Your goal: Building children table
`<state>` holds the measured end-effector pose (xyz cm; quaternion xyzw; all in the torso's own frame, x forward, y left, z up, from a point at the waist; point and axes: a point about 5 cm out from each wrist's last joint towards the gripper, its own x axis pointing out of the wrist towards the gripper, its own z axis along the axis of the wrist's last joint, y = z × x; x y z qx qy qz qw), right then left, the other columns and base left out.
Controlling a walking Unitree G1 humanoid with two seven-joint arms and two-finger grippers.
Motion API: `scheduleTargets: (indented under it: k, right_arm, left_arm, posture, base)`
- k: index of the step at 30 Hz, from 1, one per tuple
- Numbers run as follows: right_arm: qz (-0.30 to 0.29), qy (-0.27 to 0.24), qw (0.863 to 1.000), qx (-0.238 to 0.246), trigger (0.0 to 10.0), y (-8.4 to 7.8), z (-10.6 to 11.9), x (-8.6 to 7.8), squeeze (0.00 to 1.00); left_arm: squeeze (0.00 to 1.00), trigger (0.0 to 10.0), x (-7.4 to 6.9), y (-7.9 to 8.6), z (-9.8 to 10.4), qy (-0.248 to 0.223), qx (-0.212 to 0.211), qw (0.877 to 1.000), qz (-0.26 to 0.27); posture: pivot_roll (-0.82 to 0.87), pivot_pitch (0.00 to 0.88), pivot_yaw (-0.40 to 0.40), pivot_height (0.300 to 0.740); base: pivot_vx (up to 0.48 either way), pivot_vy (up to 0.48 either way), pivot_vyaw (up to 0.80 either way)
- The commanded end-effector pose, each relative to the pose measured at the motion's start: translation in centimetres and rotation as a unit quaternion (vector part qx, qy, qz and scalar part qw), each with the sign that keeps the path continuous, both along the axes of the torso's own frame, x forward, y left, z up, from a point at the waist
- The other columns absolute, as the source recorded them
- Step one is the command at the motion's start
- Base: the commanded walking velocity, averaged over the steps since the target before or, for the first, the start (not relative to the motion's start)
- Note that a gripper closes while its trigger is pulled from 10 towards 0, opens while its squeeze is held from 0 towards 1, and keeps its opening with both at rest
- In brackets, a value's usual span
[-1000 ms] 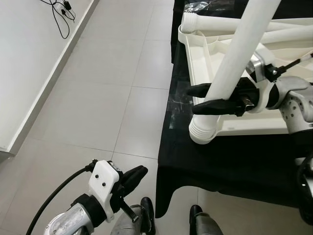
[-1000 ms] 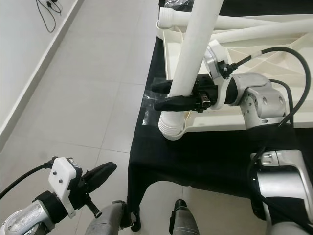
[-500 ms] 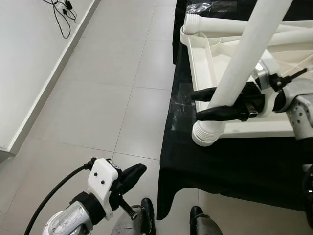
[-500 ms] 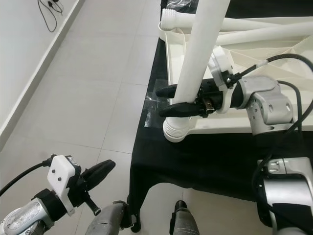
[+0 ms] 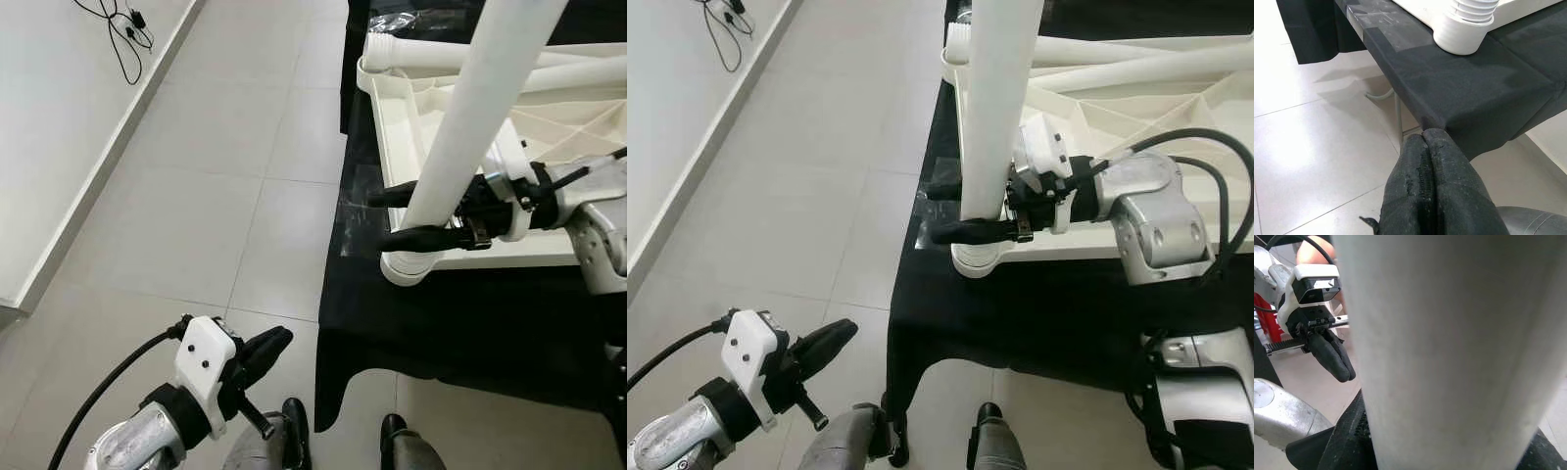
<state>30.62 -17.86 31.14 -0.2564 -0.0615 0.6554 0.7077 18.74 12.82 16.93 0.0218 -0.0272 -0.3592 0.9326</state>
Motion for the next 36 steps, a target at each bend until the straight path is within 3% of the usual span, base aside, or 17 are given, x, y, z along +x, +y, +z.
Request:
scheduleTargets:
  k: [1,13,18,19,22,27,28,30,31,32,33,34,36]
  right_arm:
    - [-0.029,0.044,0.997,-0.047,10.0,-0.2,-2.8,0.5,0.0]
    - [-0.033,0.041,0.998,-0.035,10.0,0.5,-2.7,0.6,0.0]
    - [-0.072,0.048,0.996,0.012,10.0,0.8,-2.4,1.4,0.0]
    - [-0.117,0.049,0.99,0.054,10.0,0.8,-2.3,2.0,0.0]
    - [-0.155,0.053,0.983,0.088,10.0,0.8,-2.3,2.5,0.0]
    - [-0.165,0.055,0.98,0.096,10.0,0.8,-2.3,2.5,0.0]
    - [-0.183,0.049,0.976,0.106,10.0,0.7,-2.5,2.5,0.0]
    - [-0.261,0.041,0.954,0.144,10.0,0.7,-3.4,2.4,0.0]
    - [-0.261,0.041,0.954,0.144,10.0,0.7,-3.4,2.4,0.0]
    - [-0.296,0.036,0.941,0.159,10.0,0.7,-3.8,2.2,0.0]
    - [-0.296,0.036,0.941,0.159,10.0,0.7,-3.8,2.2,0.0]
    - [-0.401,0.031,0.897,0.183,10.0,0.6,-5.4,1.9,0.0]
    - [-0.401,0.031,0.897,0.183,10.0,0.6,-5.4,1.9,0.0]
  left_arm:
    - [0.0,10.0,-0.3,0.2,-0.7,0.021,0.01,1.0,0.001]
    - [0.0,10.0,-0.2,0.2,-0.8,0.019,0.009,1.0,0.003]
    - [0.0,10.0,-0.2,0.2,-0.7,0.019,0.008,1.0,0.003]
    - [0.0,10.0,-0.1,0.2,-0.7,0.019,0.007,1.0,0.002]
    - [0.0,10.0,-0.1,0.1,-0.6,0.018,0.006,1.0,0.003]
    - [0.0,10.0,-0.1,0.1,-0.6,0.018,0.005,1.0,0.003]
    - [0.0,10.0,-0.1,0.1,-0.6,0.018,0.005,1.0,0.003]
    - [0.0,10.0,0.0,0.1,-0.7,0.017,0.005,1.0,0.003]
    - [0.0,10.0,0.0,0.1,-0.7,0.017,0.005,1.0,0.003]
    - [0.0,10.0,0.1,0.2,-0.7,0.017,0.005,1.0,0.003]
    - [0.0,10.0,0.1,0.2,-0.7,0.017,0.005,1.0,0.003]
    - [0.0,10.0,0.1,0.2,-0.8,0.016,0.008,1.0,0.003]
    - [0.0,10.0,0.1,0.2,-0.8,0.016,0.008,1.0,0.003]
  posture:
    - [0.04,0.394,0.11,0.74]
    - [0.04,0.393,0.106,0.74]
    - [0.03,0.398,0.102,0.74]
    - [0.02,0.402,0.093,0.74]
    - [0.01,0.411,0.086,0.74]
    - [0.01,0.411,0.086,0.74]
    - [0.0,0.408,0.087,0.74]
    - [0.0,0.402,0.087,0.74]
    - [0.0,0.402,0.087,0.74]
    - [0.0,0.402,0.086,0.74]
    - [0.0,0.402,0.086,0.74]
    - [-0.01,0.395,0.071,0.74]
    - [-0.01,0.395,0.071,0.74]
  base:
    - [0.0,0.0,0.0]
    - [0.0,0.0,0.0]
    - [0.0,0.0,0.0]
    - [0.0,0.0,0.0]
    - [0.0,0.0,0.0]
    - [0.0,0.0,0.0]
    - [0.0,0.0,0.0]
    - [0.0,0.0,0.0]
    - [0.0,0.0,0.0]
    - [0.0,0.0,0.0]
    - [0.0,0.0,0.0]
    - [0.0,0.0,0.0]
    - [0.0,0.0,0.0]
